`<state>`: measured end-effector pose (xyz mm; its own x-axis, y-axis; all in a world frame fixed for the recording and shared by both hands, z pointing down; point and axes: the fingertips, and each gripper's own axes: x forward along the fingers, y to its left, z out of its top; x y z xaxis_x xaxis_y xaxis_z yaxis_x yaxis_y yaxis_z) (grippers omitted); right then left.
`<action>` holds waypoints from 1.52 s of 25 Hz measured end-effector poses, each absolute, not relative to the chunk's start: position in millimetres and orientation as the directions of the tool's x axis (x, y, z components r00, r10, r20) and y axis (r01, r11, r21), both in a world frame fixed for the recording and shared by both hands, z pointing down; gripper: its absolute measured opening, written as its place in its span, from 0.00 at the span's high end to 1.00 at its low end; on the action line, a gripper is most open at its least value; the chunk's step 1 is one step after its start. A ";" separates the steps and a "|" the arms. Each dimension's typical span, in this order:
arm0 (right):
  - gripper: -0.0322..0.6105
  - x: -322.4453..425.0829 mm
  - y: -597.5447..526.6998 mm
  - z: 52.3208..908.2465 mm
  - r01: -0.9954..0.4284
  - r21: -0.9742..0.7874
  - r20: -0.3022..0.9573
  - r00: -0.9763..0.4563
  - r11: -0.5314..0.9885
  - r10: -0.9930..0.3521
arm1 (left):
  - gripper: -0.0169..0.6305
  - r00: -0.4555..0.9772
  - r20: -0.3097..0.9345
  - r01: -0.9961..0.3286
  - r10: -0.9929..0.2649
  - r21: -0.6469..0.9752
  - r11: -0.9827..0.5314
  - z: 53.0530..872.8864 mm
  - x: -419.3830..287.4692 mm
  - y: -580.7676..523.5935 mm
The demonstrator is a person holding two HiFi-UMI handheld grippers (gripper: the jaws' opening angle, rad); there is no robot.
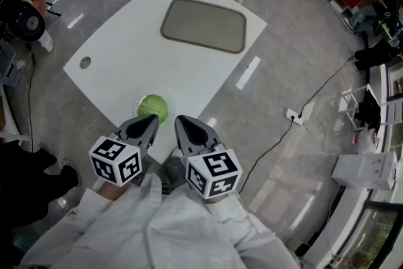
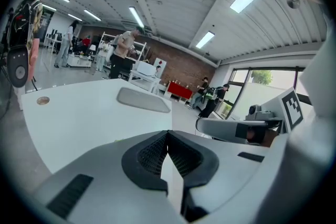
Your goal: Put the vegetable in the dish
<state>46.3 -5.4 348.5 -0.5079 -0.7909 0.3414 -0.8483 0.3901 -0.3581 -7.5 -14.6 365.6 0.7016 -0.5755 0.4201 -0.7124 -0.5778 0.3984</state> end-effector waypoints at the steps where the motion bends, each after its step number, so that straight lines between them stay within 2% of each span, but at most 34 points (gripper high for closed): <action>1: 0.93 46.8 -8.8 348.1 -0.845 -0.359 0.342 -0.513 0.396 -0.787 | 0.96 0.698 0.423 -0.716 -0.578 0.397 -0.574 365.4 -6.0 -17.1; 12: 0.93 38.2 -17.9 359.9 -0.838 -0.385 0.370 -0.525 0.388 -0.767 | 0.96 0.671 0.454 -0.741 -0.586 0.409 -0.532 372.8 -21.0 -27.4; 27: 0.93 26.6 -20.0 367.2 -0.866 -0.402 0.414 -0.462 0.298 -0.785 | 0.96 0.729 0.472 -0.684 -0.496 0.470 -0.558 380.0 -44.2 -29.9; 38: 0.93 15.6 -25.0 402.5 -0.861 -0.432 0.480 -0.471 0.268 -0.740 | 0.96 0.721 0.506 -0.693 -0.473 0.525 -0.494 409.3 -48.5 -38.1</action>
